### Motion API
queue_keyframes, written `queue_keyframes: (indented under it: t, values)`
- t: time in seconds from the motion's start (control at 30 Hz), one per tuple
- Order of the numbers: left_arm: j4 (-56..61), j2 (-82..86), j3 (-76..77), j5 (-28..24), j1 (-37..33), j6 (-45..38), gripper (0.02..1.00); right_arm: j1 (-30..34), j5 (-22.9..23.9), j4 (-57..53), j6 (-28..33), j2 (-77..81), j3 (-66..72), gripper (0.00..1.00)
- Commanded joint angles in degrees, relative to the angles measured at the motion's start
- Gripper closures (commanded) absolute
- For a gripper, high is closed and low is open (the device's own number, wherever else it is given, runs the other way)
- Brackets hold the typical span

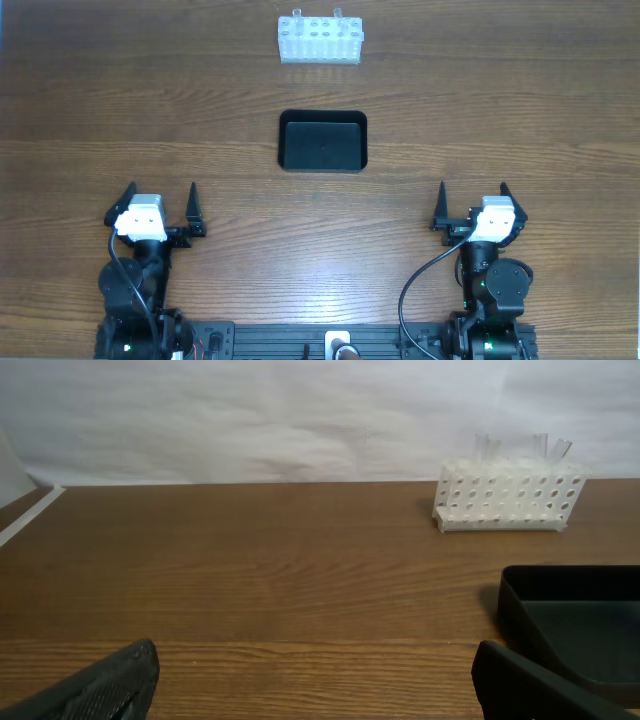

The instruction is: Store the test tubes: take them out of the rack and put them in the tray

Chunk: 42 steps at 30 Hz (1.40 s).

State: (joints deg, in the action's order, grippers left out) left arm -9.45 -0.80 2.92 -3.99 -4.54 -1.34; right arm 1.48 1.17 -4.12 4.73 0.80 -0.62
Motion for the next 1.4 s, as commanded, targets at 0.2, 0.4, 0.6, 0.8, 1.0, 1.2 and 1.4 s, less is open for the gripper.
queue_keyframes:
  t: [0.2,0.4,0.6,0.8,1.0,1.2,1.4]
  values:
    - [-0.6,0.5,0.0,1.1,0.3,-0.9,0.018,0.2,-0.3,-0.2,0.1,-0.5,0.3,0.009]
    - [-0.6,0.5,0.0,1.1,0.3,-0.9,0.018,0.2,-0.3,-0.2,0.1,-0.5,0.3,0.012]
    - [-0.6,0.5,0.0,1.1,0.3,-0.9,0.018,0.2,-0.3,-0.2,0.1,-0.5,0.3,0.007]
    - [-0.6,0.5,0.0,1.1,0.3,-0.9,0.018,0.2,-0.3,-0.2,0.1,-0.5,0.3,0.009]
    - [-0.6,0.5,0.0,1.1,0.3,-0.9,0.018,0.2,-0.3,-0.2,0.1,-0.5,0.3,0.009]
    - [-0.3,0.6,0.0,1.1,0.3,-0.8,0.02,0.2,-0.3,-0.2,0.1,-0.5,0.3,0.009]
    - [-0.3,0.6,-0.1,1.6,0.3,3.5,0.018,0.2,-0.3,-0.2,0.1,-0.5,0.3,0.007]
